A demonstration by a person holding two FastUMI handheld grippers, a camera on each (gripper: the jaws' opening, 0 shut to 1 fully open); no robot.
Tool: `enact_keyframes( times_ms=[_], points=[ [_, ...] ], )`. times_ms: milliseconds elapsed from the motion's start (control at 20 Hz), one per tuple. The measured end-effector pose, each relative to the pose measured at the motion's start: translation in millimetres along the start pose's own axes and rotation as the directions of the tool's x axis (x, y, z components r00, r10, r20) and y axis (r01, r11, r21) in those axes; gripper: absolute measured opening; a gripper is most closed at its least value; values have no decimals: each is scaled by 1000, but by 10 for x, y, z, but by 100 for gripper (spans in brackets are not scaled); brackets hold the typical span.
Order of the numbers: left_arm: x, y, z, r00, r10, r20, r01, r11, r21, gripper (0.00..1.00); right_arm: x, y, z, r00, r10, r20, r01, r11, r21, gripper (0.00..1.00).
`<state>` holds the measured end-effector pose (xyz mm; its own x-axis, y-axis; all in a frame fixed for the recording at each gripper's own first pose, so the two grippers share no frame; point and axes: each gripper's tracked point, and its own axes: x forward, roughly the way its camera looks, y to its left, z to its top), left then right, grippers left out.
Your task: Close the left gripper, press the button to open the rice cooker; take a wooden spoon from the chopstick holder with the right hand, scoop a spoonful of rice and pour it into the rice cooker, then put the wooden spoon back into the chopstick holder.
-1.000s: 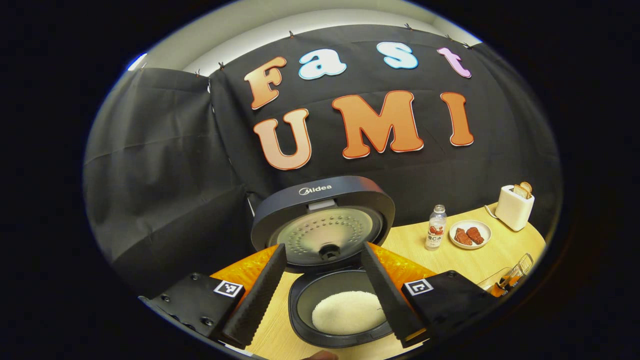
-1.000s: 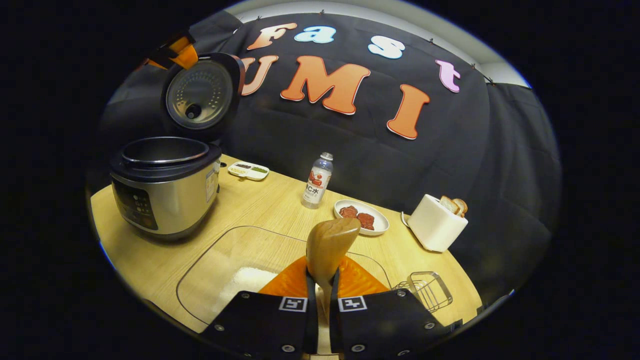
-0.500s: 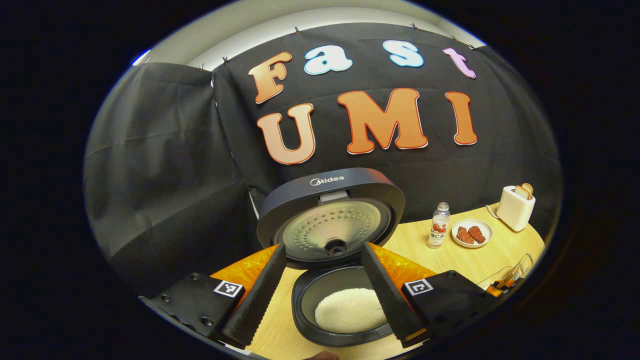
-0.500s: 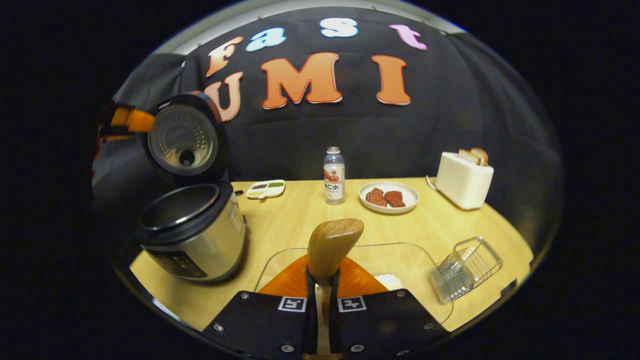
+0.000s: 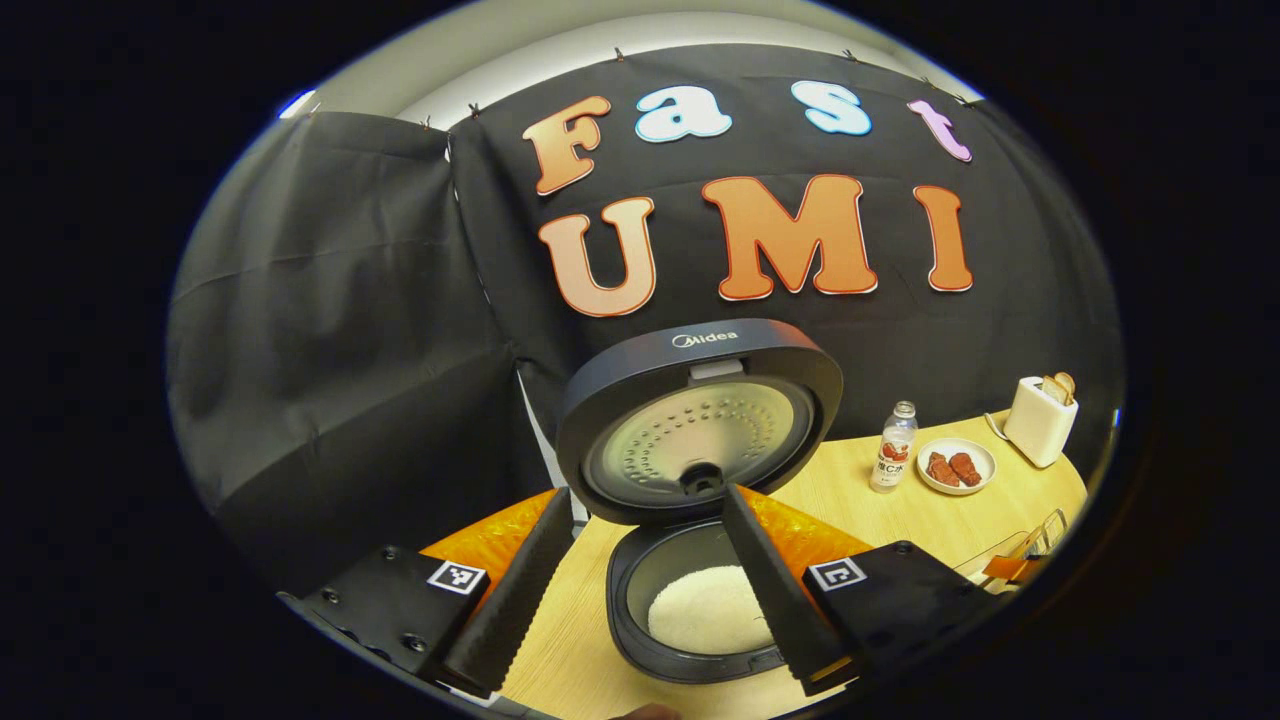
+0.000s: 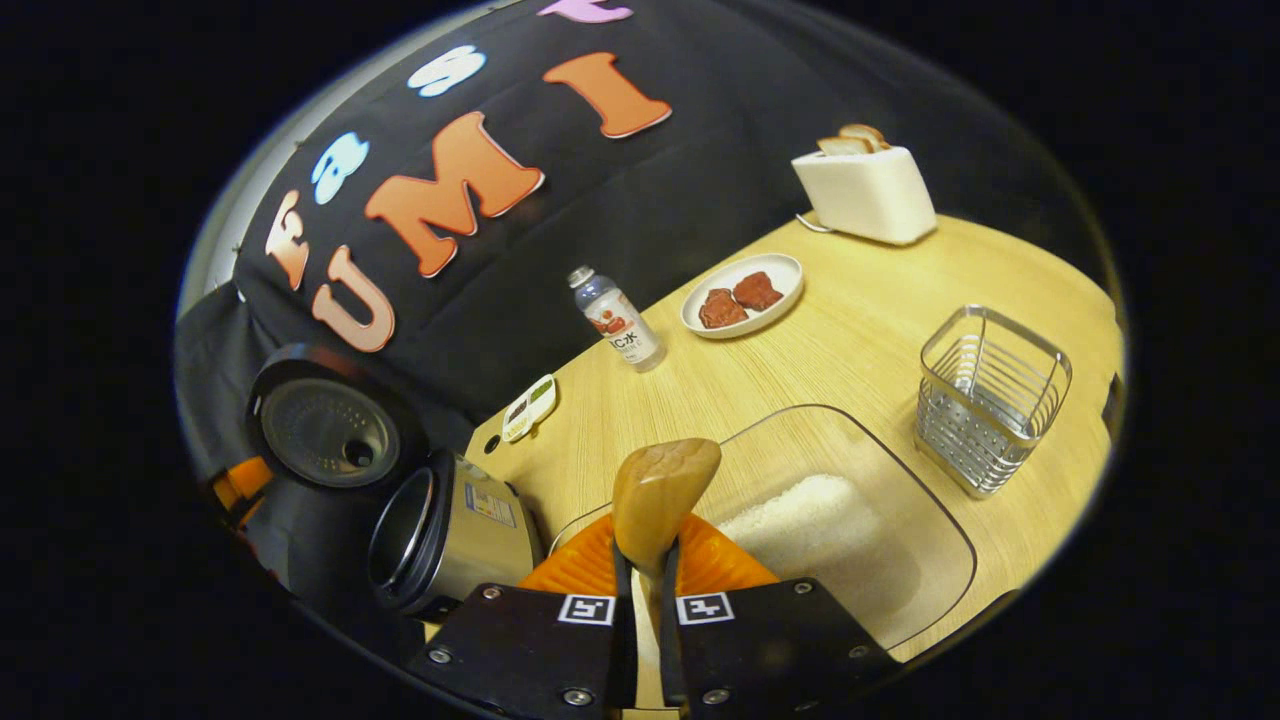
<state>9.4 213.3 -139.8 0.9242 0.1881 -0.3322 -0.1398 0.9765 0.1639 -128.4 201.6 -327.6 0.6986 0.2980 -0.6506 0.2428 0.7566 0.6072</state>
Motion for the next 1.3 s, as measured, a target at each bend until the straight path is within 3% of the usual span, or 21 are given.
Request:
enact_keyframes(
  times_ms=[350, 800, 900, 950, 1000, 1150, 1300],
  points=[
    [-16, -55, 44, 1000, -18, 12, 18, 999, 33, 100, 15, -112, 43, 998, 60, -37, -52, 982, 182, 8],
    [-17, -246, 141, 999, -49, 25, 47, 997, 59, 100, -175, -408, 465, 992, 118, 42, -125, 902, 413, 8],
    [-25, -300, 163, 998, -57, 28, 55, 997, 57, 96, -206, -398, 629, 989, 135, 66, -150, 872, 467, 8],
    [-28, -328, 171, 998, -61, 31, 59, 997, 57, 100, -252, -391, 705, 985, 150, 82, -171, 847, 504, 8],
    [-26, -347, 175, 997, -65, 31, 63, 996, 57, 100, -268, -374, 774, 980, 175, 93, -198, 819, 538, 8],
    [-5, -384, 168, 997, -71, 29, 69, 996, 52, 100, -326, -322, 907, 963, 238, 128, -261, 694, 671, 8],
    [5, -395, 218, 997, -65, 43, 63, 997, 45, 100, -327, -196, 1056, 953, 262, 151, -288, 633, 719, 8]
  ],
)
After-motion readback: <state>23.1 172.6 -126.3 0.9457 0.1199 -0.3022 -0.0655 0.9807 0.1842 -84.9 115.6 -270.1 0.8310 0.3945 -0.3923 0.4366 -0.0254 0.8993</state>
